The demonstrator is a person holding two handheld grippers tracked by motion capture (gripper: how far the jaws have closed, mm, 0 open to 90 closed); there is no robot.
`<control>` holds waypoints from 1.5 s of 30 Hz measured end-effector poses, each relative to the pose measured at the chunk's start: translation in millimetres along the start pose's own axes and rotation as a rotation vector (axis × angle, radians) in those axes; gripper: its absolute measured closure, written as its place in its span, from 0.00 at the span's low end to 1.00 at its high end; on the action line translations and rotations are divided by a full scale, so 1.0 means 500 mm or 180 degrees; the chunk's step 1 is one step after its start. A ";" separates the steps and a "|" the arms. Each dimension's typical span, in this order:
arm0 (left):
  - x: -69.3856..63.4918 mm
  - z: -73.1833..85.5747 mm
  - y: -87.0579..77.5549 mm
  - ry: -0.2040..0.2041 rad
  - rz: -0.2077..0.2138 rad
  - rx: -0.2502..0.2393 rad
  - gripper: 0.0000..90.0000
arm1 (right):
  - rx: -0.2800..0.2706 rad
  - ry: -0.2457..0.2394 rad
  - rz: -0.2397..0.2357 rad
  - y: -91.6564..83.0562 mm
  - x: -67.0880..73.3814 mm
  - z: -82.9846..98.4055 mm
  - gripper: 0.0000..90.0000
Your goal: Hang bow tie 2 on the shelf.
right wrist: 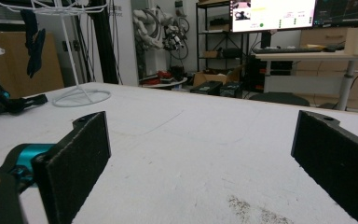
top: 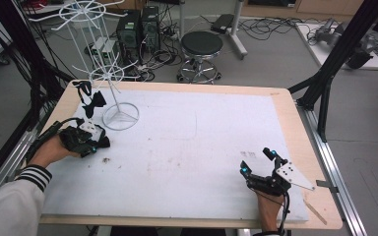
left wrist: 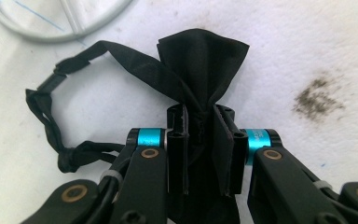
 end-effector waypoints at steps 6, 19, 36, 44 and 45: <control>-0.008 0.000 -0.019 -0.0034 -0.0065 -0.0190 0.85 | -0.0018 0.0008 -0.0003 0.000 0.000 0.000 0.04; -0.012 0.006 -0.065 -0.0233 -0.0213 -0.0834 0.85 | -0.0010 -0.0024 -0.0003 0.000 0.000 0.000 0.04; -0.036 -0.026 -0.088 -0.0253 -0.0185 -0.1388 0.85 | -0.0008 -0.0008 0.0002 0.000 0.001 0.000 0.04; -0.052 -0.054 -0.098 -0.0237 -0.0100 -0.1697 0.85 | -0.0009 -0.0012 0.0008 0.001 0.001 0.000 0.04; -0.055 -0.059 -0.100 -0.0248 -0.0098 -0.1736 0.85 | -0.0013 -0.0018 0.0005 0.001 0.001 0.000 0.04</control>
Point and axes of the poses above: each handheld gripper's, and its own axes: y roughly forward along the jaws, z roughly out of its underside, x roughly to its left, the point moved 1 cm from there along y, roughly forward along the jaws, and after that the axes turned 3 degrees about -x, right-handed, at the moved point
